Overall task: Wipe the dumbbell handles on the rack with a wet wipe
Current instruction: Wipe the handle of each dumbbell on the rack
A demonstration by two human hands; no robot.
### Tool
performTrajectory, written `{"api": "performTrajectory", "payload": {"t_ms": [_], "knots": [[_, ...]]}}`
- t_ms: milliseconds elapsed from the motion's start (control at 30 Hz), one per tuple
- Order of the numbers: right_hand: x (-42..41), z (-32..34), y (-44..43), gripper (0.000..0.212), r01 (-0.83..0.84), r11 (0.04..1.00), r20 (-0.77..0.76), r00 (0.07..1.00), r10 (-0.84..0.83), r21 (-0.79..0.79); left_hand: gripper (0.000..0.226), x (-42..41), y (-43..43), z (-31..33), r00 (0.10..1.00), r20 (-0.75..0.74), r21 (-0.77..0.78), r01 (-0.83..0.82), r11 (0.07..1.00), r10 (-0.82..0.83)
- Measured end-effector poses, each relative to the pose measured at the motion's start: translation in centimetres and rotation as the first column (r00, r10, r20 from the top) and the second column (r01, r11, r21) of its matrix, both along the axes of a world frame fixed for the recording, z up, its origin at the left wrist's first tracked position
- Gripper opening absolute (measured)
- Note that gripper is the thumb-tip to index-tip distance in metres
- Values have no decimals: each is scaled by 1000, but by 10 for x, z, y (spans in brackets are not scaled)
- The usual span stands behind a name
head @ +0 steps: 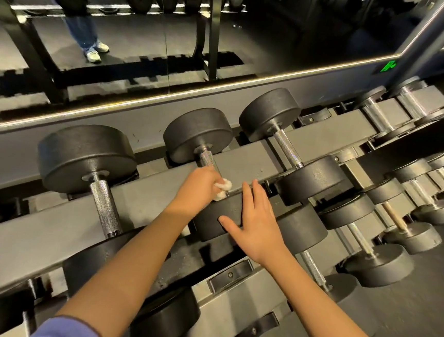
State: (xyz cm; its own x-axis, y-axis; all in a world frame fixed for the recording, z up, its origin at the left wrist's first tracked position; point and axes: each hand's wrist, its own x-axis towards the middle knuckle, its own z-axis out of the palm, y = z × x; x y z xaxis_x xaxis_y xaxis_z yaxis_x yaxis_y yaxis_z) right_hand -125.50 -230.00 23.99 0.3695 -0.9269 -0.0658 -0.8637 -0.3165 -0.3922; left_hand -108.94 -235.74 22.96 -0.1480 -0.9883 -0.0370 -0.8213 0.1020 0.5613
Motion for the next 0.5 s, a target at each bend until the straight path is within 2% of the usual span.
{"api": "performTrajectory", "payload": {"t_ms": [100,167,233,300,367,433,500], "knots": [[1,3,2,101,-5,1000,1,1000,5,19,15,0,8,1,997,-44,-7,-69,998,69],[-3,5,-5,87,-8,998,14,1000,8,56,16,3,10,6,968,-179,-1,-180,984,177],[-6,11,-22,62,26,994,164,985,-43,107,14,4,10,15,901,-350,25,-266,964,258],[-5,19,-41,46,93,976,369,915,-161,195,15,3,10,24,867,-428,38,-266,963,256],[-1,25,-57,36,102,957,449,867,-219,271,17,1,10,31,854,-457,52,-253,966,248],[6,30,-67,27,48,956,517,833,-198,289,17,-3,7,34,844,-468,68,-260,963,261],[11,32,-75,21,-8,945,617,759,-208,328,17,-6,4,35,845,-446,89,-286,954,295]]}}
